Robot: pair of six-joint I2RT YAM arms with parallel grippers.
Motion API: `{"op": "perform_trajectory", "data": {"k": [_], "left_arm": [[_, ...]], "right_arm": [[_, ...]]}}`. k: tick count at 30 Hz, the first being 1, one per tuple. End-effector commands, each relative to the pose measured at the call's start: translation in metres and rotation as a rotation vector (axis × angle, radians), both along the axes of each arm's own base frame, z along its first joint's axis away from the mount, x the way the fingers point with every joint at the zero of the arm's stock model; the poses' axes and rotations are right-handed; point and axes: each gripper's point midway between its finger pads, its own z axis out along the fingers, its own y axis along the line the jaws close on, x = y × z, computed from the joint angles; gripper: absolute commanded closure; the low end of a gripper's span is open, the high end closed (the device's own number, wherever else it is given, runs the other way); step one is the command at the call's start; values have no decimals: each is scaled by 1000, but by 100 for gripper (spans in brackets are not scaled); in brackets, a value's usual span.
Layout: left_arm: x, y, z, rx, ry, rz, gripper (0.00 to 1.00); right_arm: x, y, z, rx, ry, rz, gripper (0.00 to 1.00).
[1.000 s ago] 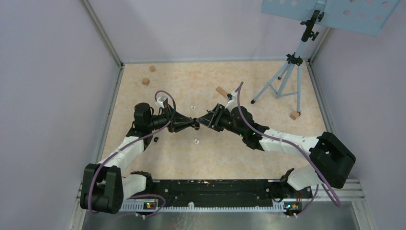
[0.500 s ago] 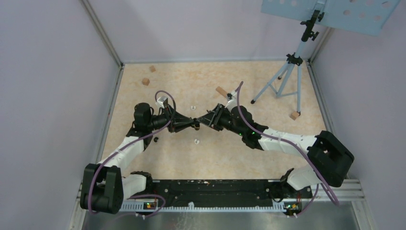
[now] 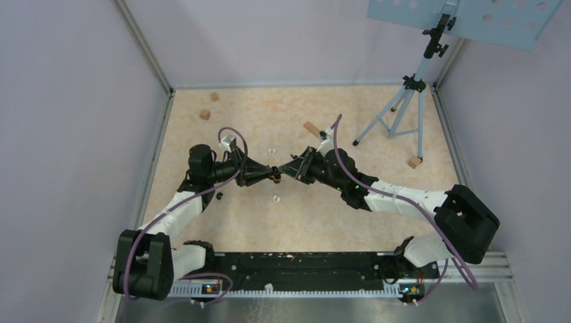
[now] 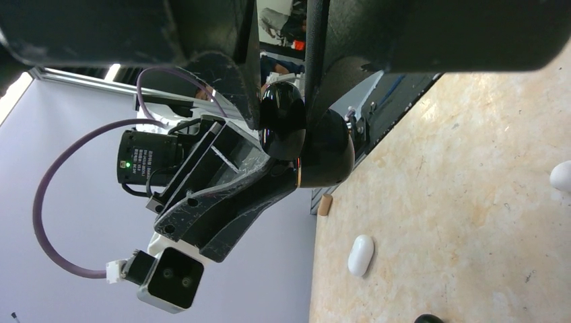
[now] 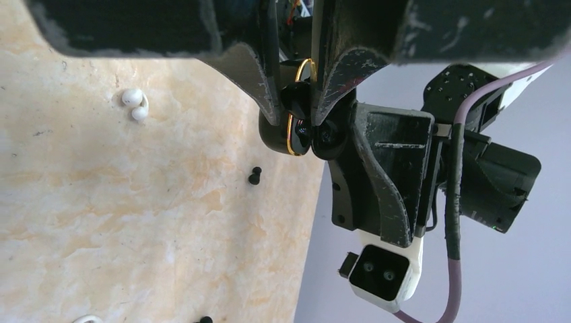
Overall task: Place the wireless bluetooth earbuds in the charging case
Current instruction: Pick up the left earbud from the left side groove of the charging case, then insert the left earbud into the left side groove of the charging case.
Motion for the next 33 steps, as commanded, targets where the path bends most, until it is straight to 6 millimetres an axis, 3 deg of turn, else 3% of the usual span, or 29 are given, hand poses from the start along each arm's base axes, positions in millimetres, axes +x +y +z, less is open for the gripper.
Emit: {"op": "perform_trajectory", "data": {"k": [1, 7, 17, 33], "left_arm": [[5, -1, 17, 7, -98, -22, 100], [8, 0, 20, 39, -127, -27, 100], [13, 1, 15, 100, -164, -31, 100], [11, 2, 13, 112, -149, -26, 100]], "right_arm": [[7, -9, 37, 13, -93, -35, 94], [6, -17, 31, -76, -76, -61, 100], [0, -20, 32, -309, -123, -117, 100], [-6, -3, 37, -375, -176, -91, 100]]}}
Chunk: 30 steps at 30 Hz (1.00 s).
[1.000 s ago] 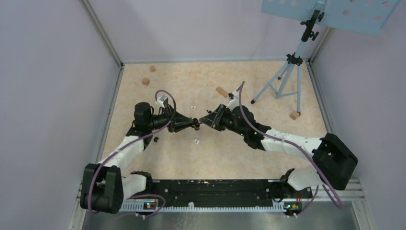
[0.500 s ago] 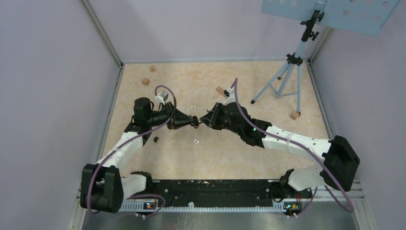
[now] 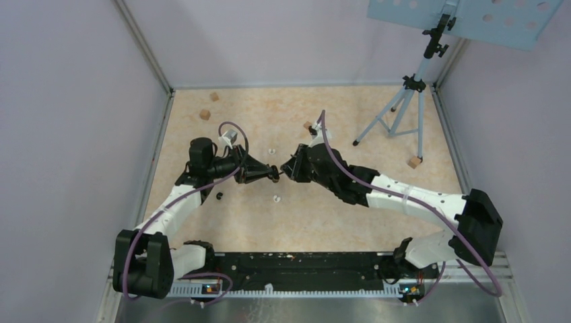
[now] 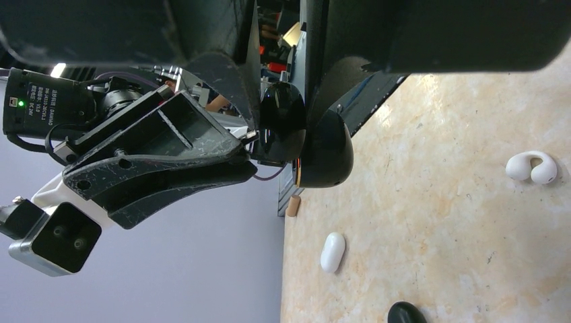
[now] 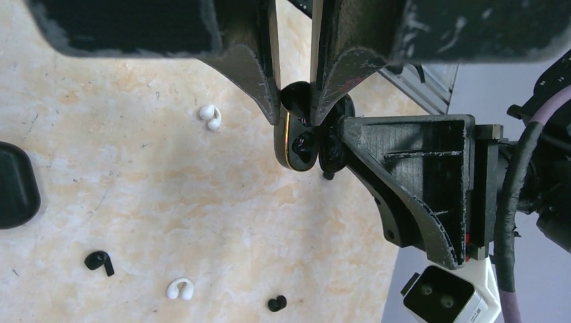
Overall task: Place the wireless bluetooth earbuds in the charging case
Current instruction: Insert the left earbud into the left side groove of the charging case.
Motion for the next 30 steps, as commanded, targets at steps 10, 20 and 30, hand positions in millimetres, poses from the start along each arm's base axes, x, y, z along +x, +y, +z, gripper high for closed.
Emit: {"op": "perform_trajectory", "data": {"k": [10, 20, 30], "left_arm": [[5, 0, 14, -9, -49, 6, 100], [6, 1, 17, -6, -44, 14, 100], [6, 2, 6, 22, -14, 27, 100]], "right_arm": [[-1, 25, 6, -18, -31, 47, 100], [-2, 26, -1, -98, -58, 34, 100], [-10, 34, -1, -250, -142, 27, 100]]}}
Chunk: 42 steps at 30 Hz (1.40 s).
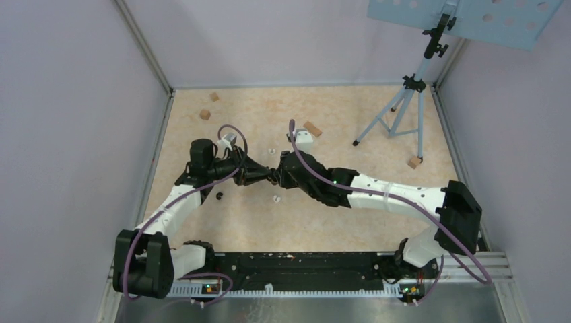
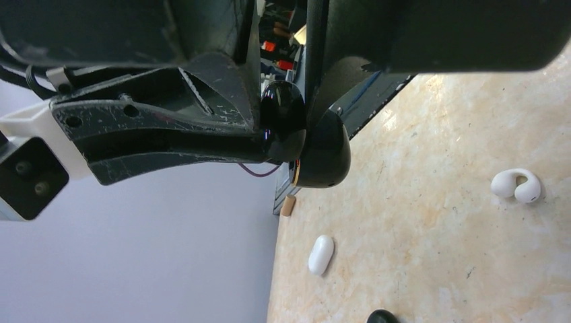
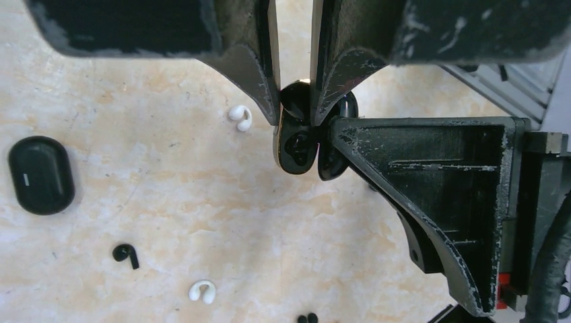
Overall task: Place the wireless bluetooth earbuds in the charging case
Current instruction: Insert the left earbud into the left side groove of the charging case.
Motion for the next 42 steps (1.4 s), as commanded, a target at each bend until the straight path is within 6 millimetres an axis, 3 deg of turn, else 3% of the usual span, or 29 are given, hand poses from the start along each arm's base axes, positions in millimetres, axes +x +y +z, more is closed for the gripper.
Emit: {"op": "perform_trajectory", "data": {"k": [1, 19, 37, 42], "left_arm": [[7, 1, 15, 4, -75, 7, 100], [9, 2, 9, 17, -51, 17, 100], [2, 0, 7, 15, -84, -28, 100], [0, 0, 3, 21, -86, -38, 100]], "right_arm": [[-3, 13, 17, -51, -70, 11, 100], [-8, 30, 8, -82, -58, 37, 100], [-12, 41, 3, -65, -28, 58, 79], [-10, 38, 4, -64, -29, 41, 65]]}}
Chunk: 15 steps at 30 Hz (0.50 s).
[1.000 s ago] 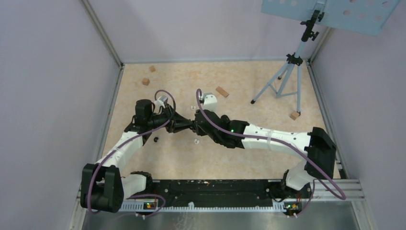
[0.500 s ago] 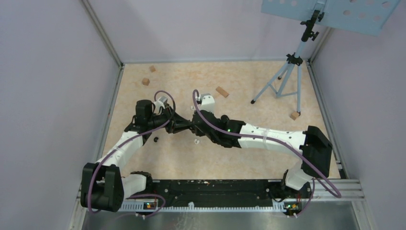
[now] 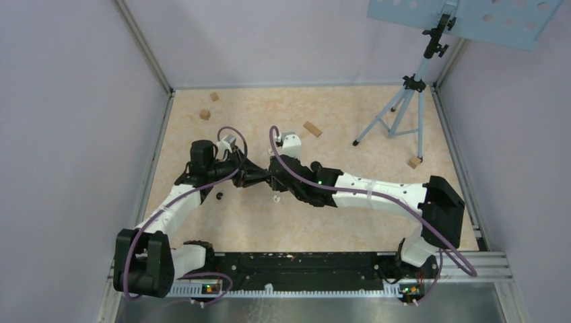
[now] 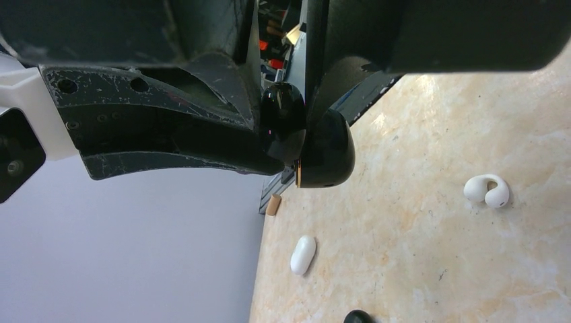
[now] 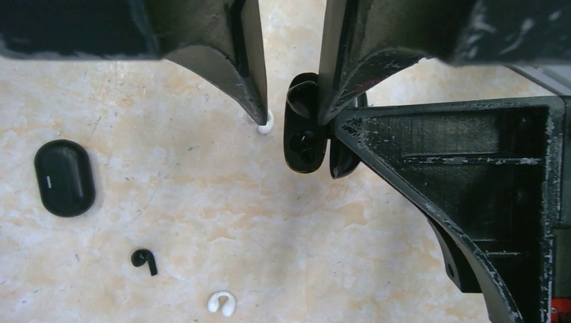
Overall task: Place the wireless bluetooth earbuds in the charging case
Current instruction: Insert the left earbud into the left side groove of the charging case.
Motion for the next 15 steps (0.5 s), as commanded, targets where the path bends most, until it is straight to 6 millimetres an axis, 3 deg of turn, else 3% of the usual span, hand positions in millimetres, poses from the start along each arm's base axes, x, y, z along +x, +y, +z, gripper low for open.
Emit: {"op": "perform_trajectory", "data": {"k": [1, 7, 15], "left_arm": [[2, -4, 14, -19, -101, -45, 100], [1, -2, 4, 12, -113, -59, 100], [-11, 1, -26, 67, -75, -110, 100]], "right_arm": [[-9, 25, 25, 101, 1, 46, 64], [-8, 20, 34, 115, -12, 28, 57], [-8, 17, 47, 145, -27, 24, 56]]}}
